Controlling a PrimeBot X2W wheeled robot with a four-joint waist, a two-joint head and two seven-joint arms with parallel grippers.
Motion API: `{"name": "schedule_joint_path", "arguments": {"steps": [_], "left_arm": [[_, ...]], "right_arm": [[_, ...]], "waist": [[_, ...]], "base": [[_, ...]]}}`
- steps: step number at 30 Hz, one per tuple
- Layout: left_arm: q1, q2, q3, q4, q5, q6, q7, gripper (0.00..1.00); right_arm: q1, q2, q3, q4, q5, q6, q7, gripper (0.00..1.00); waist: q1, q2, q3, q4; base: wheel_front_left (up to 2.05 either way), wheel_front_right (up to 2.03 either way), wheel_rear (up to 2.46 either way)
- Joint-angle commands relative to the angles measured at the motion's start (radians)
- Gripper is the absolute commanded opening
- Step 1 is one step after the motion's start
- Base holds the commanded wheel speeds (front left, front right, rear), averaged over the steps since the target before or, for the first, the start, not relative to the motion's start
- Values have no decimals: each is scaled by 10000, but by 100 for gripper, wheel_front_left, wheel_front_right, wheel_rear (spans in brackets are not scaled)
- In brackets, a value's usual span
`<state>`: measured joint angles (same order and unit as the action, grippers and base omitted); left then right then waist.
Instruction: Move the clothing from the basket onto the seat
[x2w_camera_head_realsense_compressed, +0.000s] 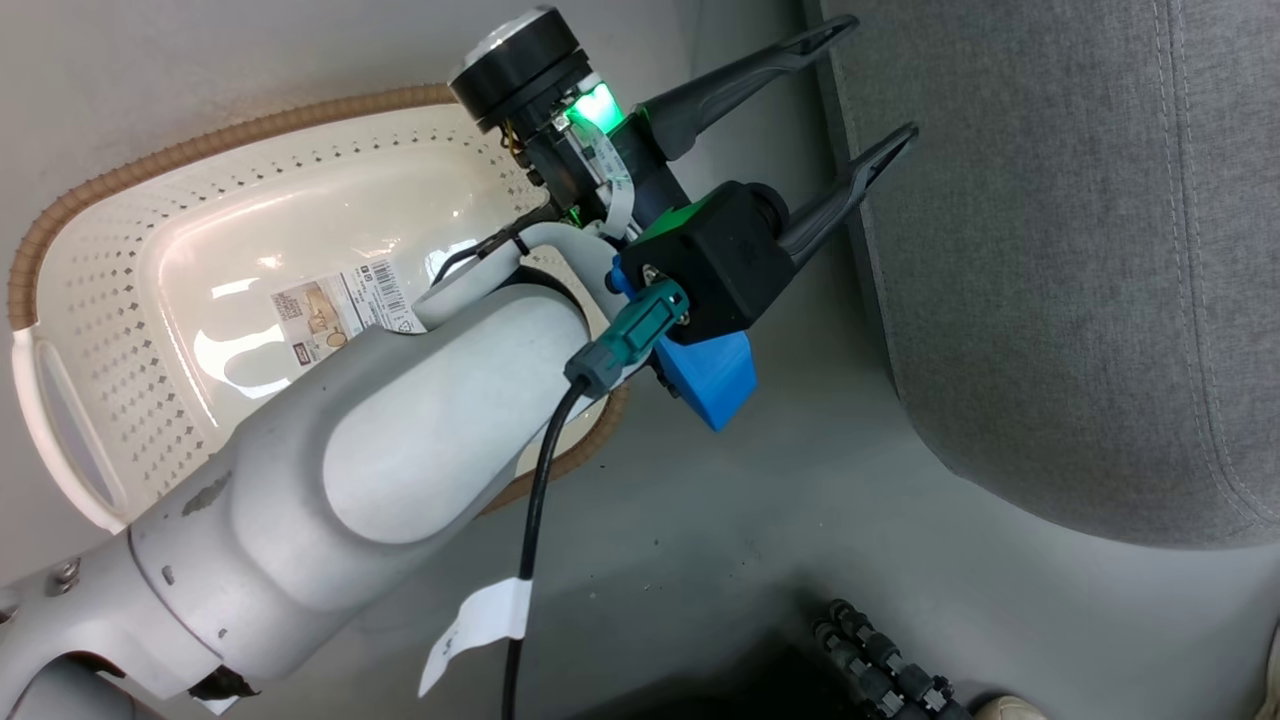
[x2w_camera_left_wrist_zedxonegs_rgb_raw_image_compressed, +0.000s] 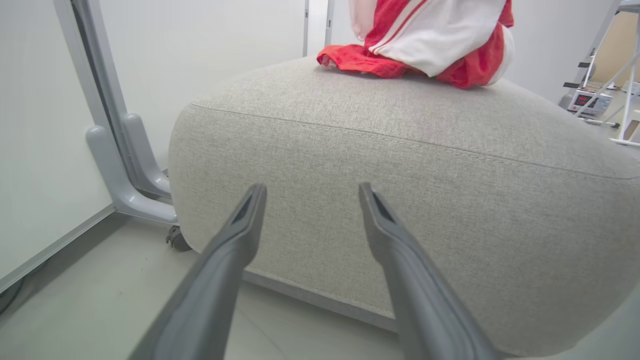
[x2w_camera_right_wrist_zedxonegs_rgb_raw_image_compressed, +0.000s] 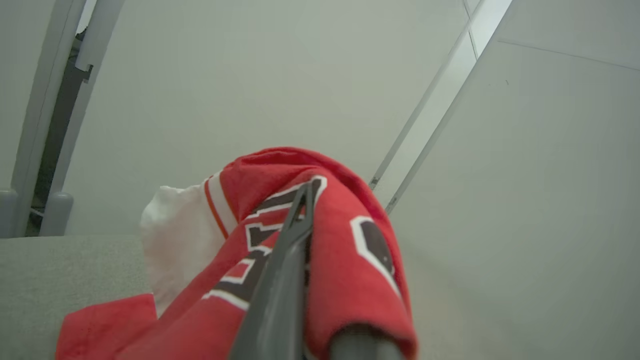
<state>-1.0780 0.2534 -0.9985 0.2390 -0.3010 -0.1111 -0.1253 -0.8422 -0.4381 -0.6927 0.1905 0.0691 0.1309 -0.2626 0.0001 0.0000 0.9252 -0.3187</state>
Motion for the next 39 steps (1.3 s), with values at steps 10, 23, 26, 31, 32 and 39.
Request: {"name": "schedule_joint_path", "arguments": {"steps": [10, 23, 26, 31, 32, 39], "left_arm": [[-230, 175, -94, -332, -60, 63, 181, 100], [270, -60, -93, 109, -325, 328, -567, 100], [488, -159, -28, 332, -445, 413, -854, 100], [1046, -293, 244, 695, -786, 641, -1249, 100], [1183, -304, 347, 755, -840, 705, -1286, 100], [2284, -446, 1788, 582, -1118, 1123, -1405, 100]], "right_arm": [[-371, 655, 1137, 2472, -157, -2, -32, 0], [1545, 1688, 828, 1412, -145, -2, -21, 100], [2450, 1948, 888, 819, -63, -2, -23, 100], [3613, 2346, 1162, -347, 86, -1, -23, 100], [3764, 2357, 1297, -510, 96, -1, -23, 100], [4476, 2510, 2726, -1494, 15, -2, -23, 100]], "waist": [[-1, 0, 275, 190], [-1, 0, -836, 332], [-1, 0, -1405, 333], [-1, 0, -2463, 514], [-1, 0, -2677, 577], [-1, 0, -4188, 1215]], "base": [[0, 0, 0], [0, 0, 0], [0, 0, 0], [0, 0, 0], [0, 0, 0], [0, 0, 0]]}}
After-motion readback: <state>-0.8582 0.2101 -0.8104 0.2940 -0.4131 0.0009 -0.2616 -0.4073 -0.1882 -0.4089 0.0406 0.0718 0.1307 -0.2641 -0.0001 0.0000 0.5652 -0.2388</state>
